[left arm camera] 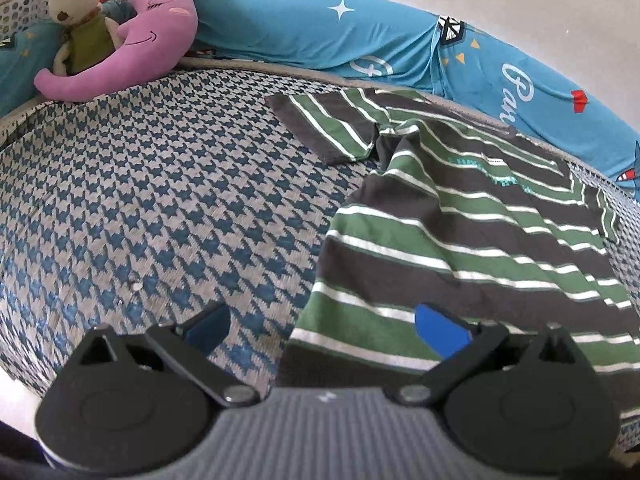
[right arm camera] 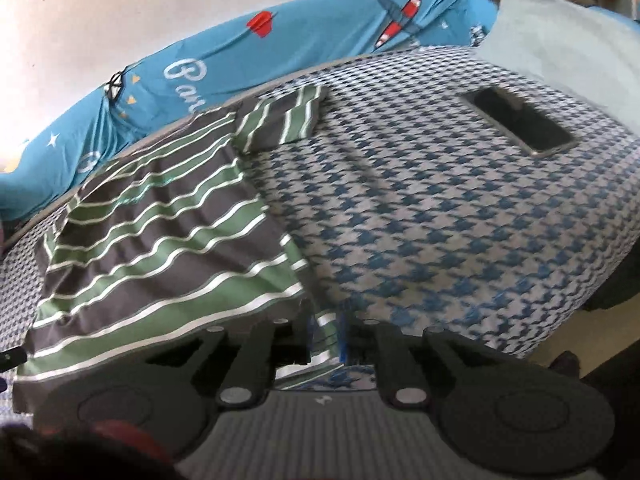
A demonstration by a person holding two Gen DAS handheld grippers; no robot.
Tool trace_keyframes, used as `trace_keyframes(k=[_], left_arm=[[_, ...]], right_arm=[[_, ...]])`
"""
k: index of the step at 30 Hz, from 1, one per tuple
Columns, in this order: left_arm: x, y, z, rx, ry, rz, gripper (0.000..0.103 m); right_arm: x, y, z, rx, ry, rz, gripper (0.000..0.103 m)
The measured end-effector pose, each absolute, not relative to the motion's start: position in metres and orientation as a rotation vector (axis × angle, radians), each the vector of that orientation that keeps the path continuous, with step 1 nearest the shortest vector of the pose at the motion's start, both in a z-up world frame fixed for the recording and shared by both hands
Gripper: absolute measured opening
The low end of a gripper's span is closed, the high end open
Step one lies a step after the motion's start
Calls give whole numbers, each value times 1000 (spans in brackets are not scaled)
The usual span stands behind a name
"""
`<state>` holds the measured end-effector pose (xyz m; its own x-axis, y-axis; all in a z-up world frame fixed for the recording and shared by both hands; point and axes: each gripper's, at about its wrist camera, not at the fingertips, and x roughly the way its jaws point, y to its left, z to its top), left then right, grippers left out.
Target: Fold clothes
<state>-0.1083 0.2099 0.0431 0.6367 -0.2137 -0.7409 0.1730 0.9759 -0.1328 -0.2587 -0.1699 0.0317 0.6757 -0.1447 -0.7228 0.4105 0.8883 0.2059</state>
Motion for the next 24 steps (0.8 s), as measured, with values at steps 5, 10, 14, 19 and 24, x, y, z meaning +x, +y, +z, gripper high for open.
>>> trace_keyframes(k=[5, 10, 14, 19, 24], left_arm=[[-108, 204, 37, -5, 888, -225, 103], [-114, 191, 30, 105, 902, -217, 103], [-119, 186, 29, 141, 924, -226, 103], [-121, 183, 32, 165, 983, -239, 103], [-128, 183, 46, 139, 972, -277, 103]], right_arm=[[-249, -163, 37, 360, 775, -251, 26], [-230, -160, 48, 328, 776, -166, 27], [-210, -164, 55, 315, 788, -96, 28], [-180, -177, 62, 256, 815, -62, 29], [-154, -202, 59, 236, 843, -61, 36]])
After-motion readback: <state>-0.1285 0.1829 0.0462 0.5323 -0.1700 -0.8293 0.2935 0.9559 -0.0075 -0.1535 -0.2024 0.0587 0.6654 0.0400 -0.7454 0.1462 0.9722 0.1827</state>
